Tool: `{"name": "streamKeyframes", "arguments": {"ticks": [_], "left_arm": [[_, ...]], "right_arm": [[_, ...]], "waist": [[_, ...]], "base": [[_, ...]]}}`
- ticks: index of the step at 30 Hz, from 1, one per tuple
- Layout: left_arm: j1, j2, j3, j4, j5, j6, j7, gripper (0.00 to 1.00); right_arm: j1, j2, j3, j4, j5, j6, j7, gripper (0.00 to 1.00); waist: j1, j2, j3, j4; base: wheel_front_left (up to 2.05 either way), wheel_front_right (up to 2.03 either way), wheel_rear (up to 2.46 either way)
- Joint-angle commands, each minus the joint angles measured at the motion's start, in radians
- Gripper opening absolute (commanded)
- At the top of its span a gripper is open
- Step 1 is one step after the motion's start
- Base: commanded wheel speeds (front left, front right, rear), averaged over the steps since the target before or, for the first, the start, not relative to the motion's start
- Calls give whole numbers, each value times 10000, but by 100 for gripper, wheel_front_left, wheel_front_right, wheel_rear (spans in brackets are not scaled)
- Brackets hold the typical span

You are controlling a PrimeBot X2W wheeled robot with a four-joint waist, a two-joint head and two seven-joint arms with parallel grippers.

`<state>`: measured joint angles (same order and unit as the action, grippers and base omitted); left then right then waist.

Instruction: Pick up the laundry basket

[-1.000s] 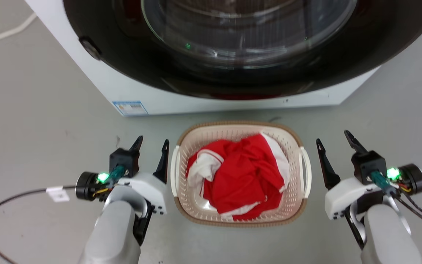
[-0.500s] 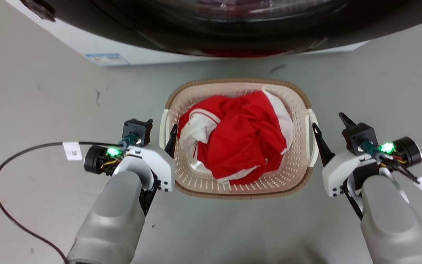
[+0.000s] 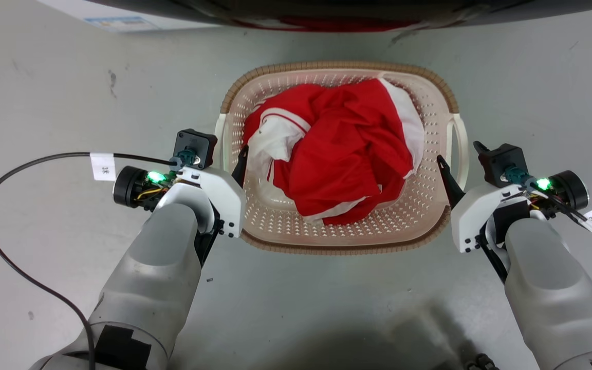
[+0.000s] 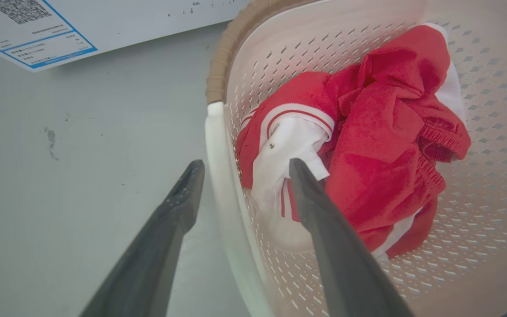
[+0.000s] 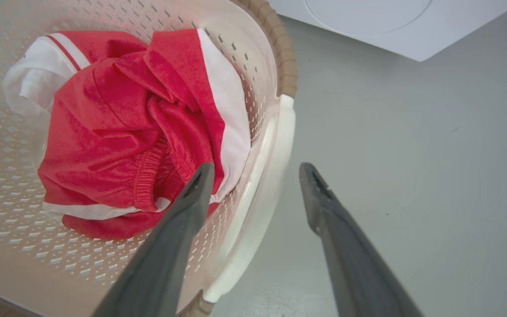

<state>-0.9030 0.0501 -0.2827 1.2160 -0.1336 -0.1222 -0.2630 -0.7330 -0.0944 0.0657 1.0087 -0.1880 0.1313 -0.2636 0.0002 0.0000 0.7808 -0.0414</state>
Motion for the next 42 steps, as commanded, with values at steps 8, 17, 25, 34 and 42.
{"name": "streamKeyframes", "arguments": {"ticks": [8,17,25,34,42], "left_arm": [[-503,4,-247,329,-108,-48,-28,100],[-786,4,-706,506,-415,-69,-22,100],[-977,8,-1107,602,-683,-105,4,0],[-408,-24,-1890,480,-1673,-123,396,0],[137,-49,-2454,408,-2553,-128,725,0]], "right_arm": [[-814,52,78,1045,184,-10,-18,100],[-1257,97,128,1527,220,-10,-18,100],[-1448,66,219,1633,257,-7,-18,0],[-1244,255,735,2285,423,-5,-21,0],[-924,297,1152,2651,765,-4,32,0]], "waist": [[-2,0,824,80],[-2,0,1179,82],[-2,0,1217,93],[-2,0,272,139],[-2,0,-852,308]], "base": [[0,0,0],[0,0,0],[0,0,0],[0,0,0],[0,0,0]]}}
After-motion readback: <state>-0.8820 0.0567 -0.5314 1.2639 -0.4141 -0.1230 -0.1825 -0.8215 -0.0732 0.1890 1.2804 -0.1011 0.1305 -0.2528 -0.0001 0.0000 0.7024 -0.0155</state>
